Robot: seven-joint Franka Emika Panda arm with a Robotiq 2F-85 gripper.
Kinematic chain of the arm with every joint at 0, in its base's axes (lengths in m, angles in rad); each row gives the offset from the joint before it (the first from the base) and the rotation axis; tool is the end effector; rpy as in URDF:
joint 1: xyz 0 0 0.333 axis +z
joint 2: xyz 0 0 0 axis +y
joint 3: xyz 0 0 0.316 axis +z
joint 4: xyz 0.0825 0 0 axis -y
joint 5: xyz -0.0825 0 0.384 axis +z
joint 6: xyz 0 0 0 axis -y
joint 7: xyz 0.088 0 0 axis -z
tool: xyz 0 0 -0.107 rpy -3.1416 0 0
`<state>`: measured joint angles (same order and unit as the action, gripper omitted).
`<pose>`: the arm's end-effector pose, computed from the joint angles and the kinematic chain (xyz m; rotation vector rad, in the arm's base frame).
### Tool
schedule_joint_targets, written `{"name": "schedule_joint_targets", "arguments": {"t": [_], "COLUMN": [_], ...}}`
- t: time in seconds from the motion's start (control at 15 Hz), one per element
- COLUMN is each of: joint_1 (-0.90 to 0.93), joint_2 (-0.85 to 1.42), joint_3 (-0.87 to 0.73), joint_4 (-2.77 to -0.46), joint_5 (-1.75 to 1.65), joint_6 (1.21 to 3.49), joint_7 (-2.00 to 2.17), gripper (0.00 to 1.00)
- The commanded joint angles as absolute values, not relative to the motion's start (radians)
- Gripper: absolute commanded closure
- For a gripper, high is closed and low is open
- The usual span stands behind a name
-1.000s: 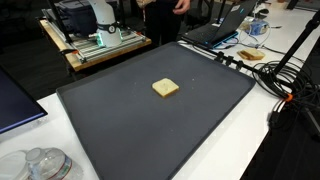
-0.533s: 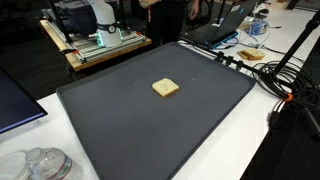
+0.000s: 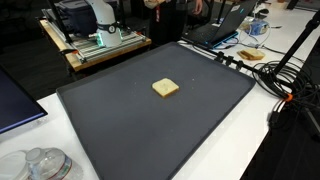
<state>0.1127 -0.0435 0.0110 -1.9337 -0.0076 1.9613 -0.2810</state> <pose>0.5504 0.0680 0.5096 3.0619 0.6324 0.1099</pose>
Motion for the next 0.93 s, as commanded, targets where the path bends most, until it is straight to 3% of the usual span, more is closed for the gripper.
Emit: {"name": "schedule_joint_targets", "arguments": {"t": [0.0, 0.07, 0.6, 0.67, 0.87], "joint_1": [0.091, 0.089, 0.09, 0.09, 0.097], "joint_2": [-0.025, -0.013, -0.011, -0.011, 0.036], "joint_3": [0.029, 0.029, 0.032, 0.032, 0.041], "joint_4": [-1.918, -1.911, -1.911, -1.911, -1.898], "joint_5": [-0.007, -0.008, -0.008, -0.008, 0.106], "joint_6": [1.96, 1.96, 1.96, 1.96, 2.036], "joint_7": [-0.243, -0.236, -0.237, -0.237, -0.187], "gripper": [0.95, 0.78, 0.78, 0.95, 0.95]}}
